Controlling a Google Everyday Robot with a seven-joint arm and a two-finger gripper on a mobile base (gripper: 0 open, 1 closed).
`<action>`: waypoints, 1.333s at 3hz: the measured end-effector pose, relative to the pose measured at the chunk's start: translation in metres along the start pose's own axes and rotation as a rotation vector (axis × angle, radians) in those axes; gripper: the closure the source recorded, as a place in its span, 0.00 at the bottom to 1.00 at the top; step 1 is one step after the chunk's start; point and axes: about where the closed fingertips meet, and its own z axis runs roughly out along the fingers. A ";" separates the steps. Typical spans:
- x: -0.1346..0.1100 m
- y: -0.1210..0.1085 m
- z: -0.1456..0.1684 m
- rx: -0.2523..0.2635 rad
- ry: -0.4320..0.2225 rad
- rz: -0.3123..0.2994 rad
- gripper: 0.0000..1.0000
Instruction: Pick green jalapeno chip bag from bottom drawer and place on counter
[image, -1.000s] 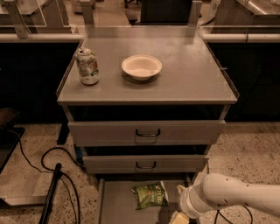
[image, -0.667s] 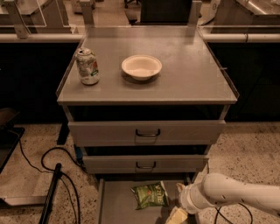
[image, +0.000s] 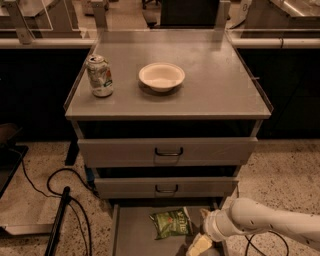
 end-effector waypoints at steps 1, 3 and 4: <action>0.006 0.002 0.009 -0.014 -0.020 0.000 0.00; 0.048 -0.060 0.096 -0.009 -0.083 -0.032 0.00; 0.051 -0.058 0.106 -0.015 -0.079 -0.040 0.00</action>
Offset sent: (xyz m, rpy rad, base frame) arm 0.0180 -0.0142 -0.1128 0.1528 -0.0397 -0.0390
